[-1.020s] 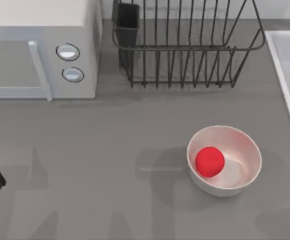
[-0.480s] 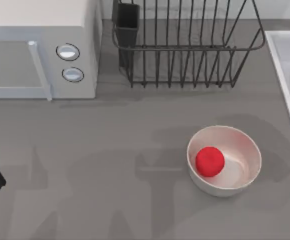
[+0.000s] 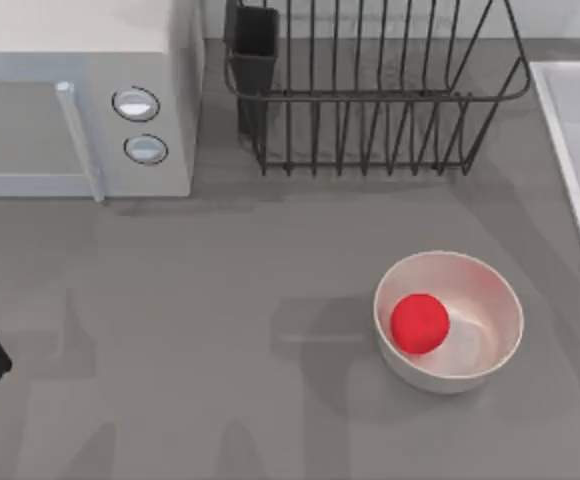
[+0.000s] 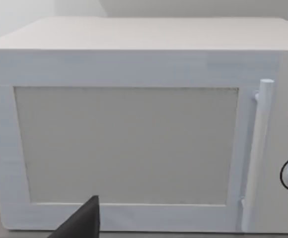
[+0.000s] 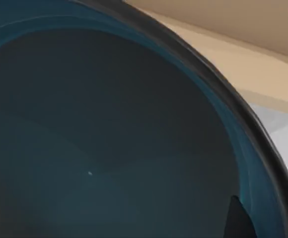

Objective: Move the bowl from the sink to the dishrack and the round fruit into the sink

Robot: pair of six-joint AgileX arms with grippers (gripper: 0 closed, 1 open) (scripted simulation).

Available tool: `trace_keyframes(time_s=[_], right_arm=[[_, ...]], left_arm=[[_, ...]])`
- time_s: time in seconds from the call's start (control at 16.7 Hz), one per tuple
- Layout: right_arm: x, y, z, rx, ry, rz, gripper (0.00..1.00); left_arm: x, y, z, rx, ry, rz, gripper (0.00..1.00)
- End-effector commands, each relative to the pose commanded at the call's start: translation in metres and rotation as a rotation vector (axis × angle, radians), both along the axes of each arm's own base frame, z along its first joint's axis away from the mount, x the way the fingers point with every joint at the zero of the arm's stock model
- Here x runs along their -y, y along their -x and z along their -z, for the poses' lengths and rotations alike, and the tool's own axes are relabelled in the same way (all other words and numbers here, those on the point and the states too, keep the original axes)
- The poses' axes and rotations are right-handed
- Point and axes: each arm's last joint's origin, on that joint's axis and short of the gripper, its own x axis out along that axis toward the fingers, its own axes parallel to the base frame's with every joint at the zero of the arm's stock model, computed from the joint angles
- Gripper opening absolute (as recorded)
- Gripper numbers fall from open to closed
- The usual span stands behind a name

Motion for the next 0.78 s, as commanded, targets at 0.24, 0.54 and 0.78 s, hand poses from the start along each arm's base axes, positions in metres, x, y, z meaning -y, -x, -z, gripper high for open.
trace_keyframes(time_s=[0.24, 0.54, 0.78], right_arm=[[-0.086, 0.034, -0.016, 0.235, -0.203, -0.092, 0.00], [-0.128, 0.064, -0.025, 0.338, -0.349, -0.144, 0.00], [-0.126, 0.064, -0.026, 0.338, -0.350, -0.146, 0.00]], left_arm=[[0.000, 0.000, 0.000, 0.000, 0.000, 0.000, 1.00], [0.000, 0.000, 0.000, 0.000, 0.000, 0.000, 1.00], [0.000, 0.000, 0.000, 0.000, 0.000, 0.000, 1.00]])
